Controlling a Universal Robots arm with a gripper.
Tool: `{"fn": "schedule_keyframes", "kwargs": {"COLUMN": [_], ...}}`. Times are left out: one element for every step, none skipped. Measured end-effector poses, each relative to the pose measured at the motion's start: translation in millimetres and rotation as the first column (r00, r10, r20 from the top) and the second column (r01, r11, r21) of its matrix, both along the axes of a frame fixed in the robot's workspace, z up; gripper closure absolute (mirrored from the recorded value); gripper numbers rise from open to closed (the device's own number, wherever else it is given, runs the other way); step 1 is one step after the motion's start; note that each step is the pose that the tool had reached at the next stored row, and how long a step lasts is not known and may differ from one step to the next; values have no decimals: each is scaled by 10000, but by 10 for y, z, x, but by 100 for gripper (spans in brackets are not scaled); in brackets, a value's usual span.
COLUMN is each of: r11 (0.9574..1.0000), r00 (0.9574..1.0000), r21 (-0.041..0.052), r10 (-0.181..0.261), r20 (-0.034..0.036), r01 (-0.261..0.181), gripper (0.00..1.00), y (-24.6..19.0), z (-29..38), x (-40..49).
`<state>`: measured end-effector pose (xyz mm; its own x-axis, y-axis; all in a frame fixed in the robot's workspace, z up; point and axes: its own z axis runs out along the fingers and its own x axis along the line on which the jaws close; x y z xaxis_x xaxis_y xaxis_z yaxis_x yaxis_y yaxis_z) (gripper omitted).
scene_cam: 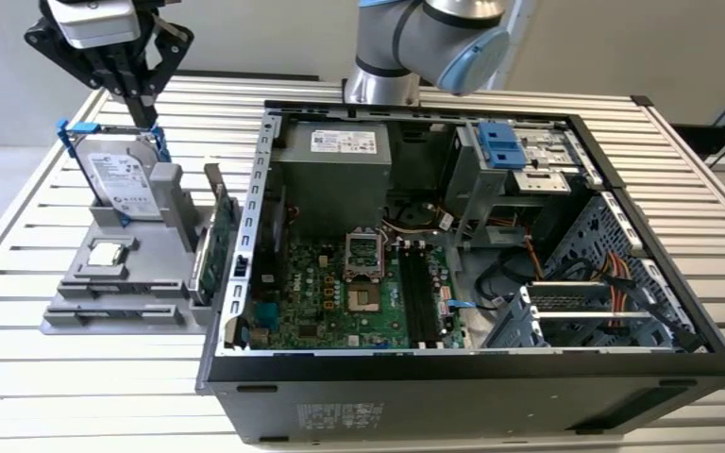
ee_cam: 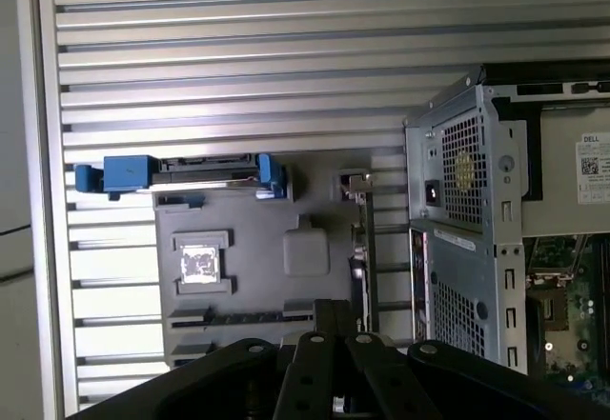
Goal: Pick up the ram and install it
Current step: 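Reach for the ram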
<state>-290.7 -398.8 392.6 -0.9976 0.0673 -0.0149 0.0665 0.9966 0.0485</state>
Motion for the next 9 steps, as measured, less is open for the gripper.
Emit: {"fn": "schedule_keyframes", "kwargs": {"r11": [10000, 10000, 10000, 10000, 10000, 10000, 10000, 10000, 10000], "r00": [10000, 10000, 10000, 10000, 10000, 10000, 10000, 10000, 10000], "r21": [0, 0, 0, 0, 0, 0, 0, 0, 0], "r10": [0, 0, 1, 1, 2, 3, 3, 4, 5], "r20": [0, 0, 0, 0, 0, 0, -1, 0, 0], "r01": [0, 0, -1, -1, -2, -3, -3, -4, -5], "gripper": [100, 100, 100, 100, 100, 100, 100, 100, 100], "y": [0, 0, 0, 0, 0, 0, 0, 0, 0], "z": [0, 0, 0, 0, 0, 0, 0, 0, 0], "x": [-5, -10, -16, -20, -25, -30, -35, -39, -43]}}
